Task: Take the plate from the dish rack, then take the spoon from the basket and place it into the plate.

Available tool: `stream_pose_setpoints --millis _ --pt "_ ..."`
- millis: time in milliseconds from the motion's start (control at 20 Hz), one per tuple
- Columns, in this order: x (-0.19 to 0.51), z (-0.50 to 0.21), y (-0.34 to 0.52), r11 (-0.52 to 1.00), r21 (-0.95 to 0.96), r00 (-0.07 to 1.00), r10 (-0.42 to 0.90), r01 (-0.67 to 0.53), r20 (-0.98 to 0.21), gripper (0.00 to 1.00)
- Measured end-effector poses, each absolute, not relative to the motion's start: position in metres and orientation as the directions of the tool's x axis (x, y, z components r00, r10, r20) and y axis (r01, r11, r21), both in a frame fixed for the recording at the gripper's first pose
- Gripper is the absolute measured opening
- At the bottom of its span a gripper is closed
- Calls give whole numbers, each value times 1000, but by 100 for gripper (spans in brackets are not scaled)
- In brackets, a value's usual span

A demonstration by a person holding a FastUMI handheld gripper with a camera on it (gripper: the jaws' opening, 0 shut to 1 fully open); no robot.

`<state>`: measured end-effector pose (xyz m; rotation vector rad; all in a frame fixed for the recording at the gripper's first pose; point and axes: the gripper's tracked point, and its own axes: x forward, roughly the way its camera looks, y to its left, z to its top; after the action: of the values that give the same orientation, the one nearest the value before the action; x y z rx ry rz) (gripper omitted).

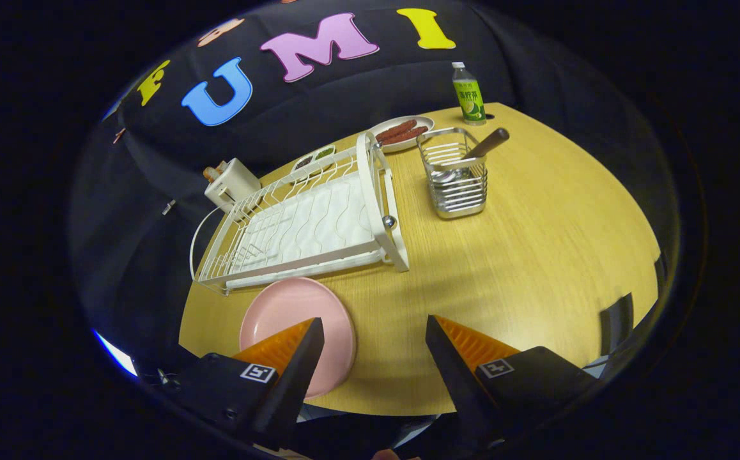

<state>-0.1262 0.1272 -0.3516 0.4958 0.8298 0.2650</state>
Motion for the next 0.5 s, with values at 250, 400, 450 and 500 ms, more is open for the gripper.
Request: stream_pose_setpoints --millis 250,400,450,500 --pt "-85 -309 53 917 399 800 232 10 -553 98" --pt "-49 -311 29 936 348 850 142 51 -507 98" --pt "-39 -317 26 936 346 853 130 62 -506 99" --pt "-28 -323 26 932 357 852 132 68 -507 97"
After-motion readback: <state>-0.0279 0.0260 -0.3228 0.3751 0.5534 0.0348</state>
